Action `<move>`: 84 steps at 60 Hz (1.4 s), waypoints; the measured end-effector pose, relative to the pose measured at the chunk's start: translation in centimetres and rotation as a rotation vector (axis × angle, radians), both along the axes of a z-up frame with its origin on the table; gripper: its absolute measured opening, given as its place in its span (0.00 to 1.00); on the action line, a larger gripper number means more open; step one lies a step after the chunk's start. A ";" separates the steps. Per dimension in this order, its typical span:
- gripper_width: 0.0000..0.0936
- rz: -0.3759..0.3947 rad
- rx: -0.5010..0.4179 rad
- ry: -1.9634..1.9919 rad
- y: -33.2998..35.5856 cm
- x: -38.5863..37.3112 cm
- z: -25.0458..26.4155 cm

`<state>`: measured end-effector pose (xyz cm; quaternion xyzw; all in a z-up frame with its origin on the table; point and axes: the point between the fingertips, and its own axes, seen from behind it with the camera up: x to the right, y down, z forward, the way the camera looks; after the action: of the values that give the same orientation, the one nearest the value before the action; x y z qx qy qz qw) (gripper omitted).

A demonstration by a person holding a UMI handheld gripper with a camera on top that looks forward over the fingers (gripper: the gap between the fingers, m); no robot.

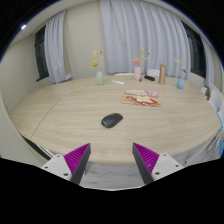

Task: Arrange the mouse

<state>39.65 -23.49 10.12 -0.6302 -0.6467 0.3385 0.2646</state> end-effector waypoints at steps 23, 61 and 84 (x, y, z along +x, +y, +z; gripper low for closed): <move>0.92 -0.015 0.070 0.002 -4.2 -12.3 -6.1; 0.76 -0.029 0.090 -0.017 -5.2 -24.8 -11.3; 0.41 0.017 0.096 -0.038 -6.2 -24.5 -9.4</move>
<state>15.13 -29.66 0.67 -0.6176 -0.6726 0.2972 0.2792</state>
